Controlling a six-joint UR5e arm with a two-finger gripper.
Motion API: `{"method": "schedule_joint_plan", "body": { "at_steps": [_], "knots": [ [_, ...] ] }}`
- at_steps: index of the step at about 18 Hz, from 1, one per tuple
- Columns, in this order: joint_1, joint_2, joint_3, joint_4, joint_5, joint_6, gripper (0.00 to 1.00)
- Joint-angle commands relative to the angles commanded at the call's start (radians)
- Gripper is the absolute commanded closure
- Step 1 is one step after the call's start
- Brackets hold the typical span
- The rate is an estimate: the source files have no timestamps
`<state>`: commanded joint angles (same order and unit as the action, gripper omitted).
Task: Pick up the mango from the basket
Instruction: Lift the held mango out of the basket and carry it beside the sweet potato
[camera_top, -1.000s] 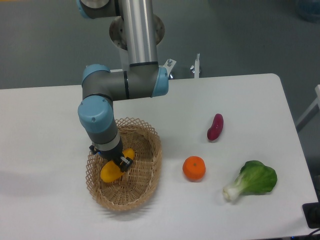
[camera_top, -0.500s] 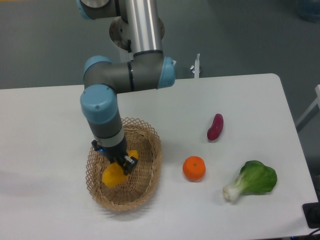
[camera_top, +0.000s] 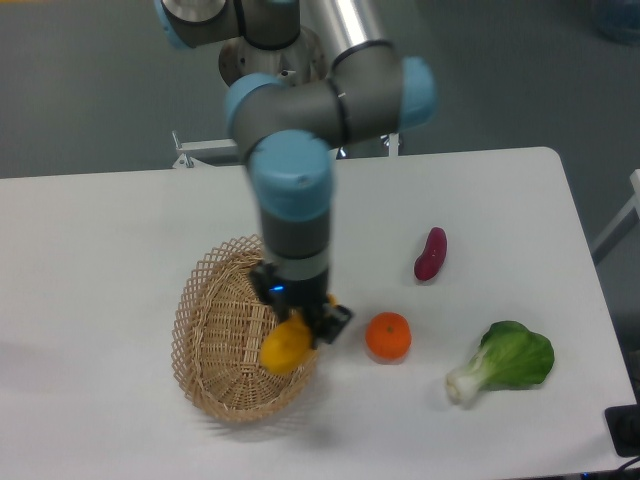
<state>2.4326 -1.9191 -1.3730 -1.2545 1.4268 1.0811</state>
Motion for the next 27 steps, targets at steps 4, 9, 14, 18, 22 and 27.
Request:
{"method": "schedule_joint_plan", "body": {
  "at_steps": [4,9,14,18,22,27],
  "knots": [
    [0.088,0.019,0.009,-0.046,-0.009,0.163,0.55],
    [0.186,0.032,0.008,-0.091,-0.008,0.371,0.55],
    [0.241,0.049,-0.001,-0.114,0.000,0.479,0.55],
    [0.259,0.049,0.000,-0.109,0.001,0.491,0.55],
    [0.263,0.049,-0.004,-0.108,0.001,0.493,0.55],
    [0.263,0.051,-0.001,-0.105,0.001,0.499,0.55]
  ]
}}
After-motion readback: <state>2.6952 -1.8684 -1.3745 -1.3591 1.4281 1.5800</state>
